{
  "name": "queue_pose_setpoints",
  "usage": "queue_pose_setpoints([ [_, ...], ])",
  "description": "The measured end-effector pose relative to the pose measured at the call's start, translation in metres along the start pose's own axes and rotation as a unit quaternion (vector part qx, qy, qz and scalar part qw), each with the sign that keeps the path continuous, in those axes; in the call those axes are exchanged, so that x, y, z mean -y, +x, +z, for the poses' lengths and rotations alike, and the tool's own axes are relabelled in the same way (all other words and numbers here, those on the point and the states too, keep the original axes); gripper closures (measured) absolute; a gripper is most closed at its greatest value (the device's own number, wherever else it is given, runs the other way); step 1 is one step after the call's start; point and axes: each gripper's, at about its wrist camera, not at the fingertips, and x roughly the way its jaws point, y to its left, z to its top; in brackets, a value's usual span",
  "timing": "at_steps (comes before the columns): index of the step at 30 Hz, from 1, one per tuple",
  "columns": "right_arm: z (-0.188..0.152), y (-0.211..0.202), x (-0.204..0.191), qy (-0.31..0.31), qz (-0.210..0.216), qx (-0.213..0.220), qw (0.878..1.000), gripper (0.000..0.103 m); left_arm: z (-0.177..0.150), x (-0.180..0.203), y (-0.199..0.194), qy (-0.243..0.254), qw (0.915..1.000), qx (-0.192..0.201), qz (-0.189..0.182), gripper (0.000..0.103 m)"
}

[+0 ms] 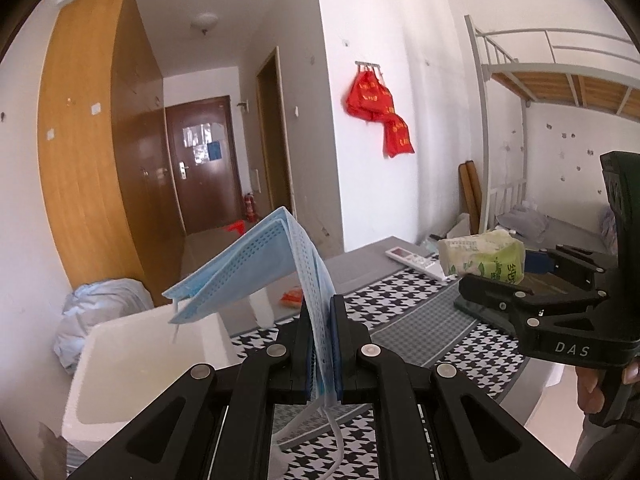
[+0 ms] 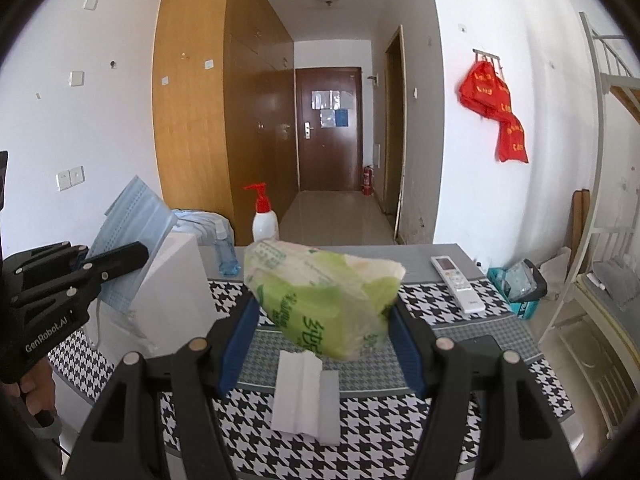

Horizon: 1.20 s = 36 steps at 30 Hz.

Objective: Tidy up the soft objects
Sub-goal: 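Carry the mask into the foam box and open the left gripper while the right carries the packet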

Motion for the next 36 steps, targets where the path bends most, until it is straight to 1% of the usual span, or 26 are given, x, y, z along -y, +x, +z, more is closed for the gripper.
queue_pose_setpoints([
  [7, 0.008, 0.002, -0.014, -0.007, 0.013, 0.011, 1.0, 0.035, 0.004, -0.017, -0.012, -0.005, 0.9996, 0.014, 0.023, 0.095],
  [17, 0.017, 0.004, -0.039, -0.02, 0.04, 0.026, 0.999, 0.035, 0.004, -0.042, -0.025, -0.021, 0.9977, 0.022, 0.061, 0.095],
  [27, 0.024, 0.015, -0.065, -0.035, 0.069, 0.028, 0.997, 0.035, 0.0, -0.066, -0.036, -0.04, 0.9949, 0.023, 0.089, 0.095],
  [36, 0.029, 0.029, -0.086, -0.049, 0.093, 0.023, 0.994, 0.035, -0.007, -0.088, -0.034, -0.056, 0.9925, 0.011, 0.108, 0.095],
])
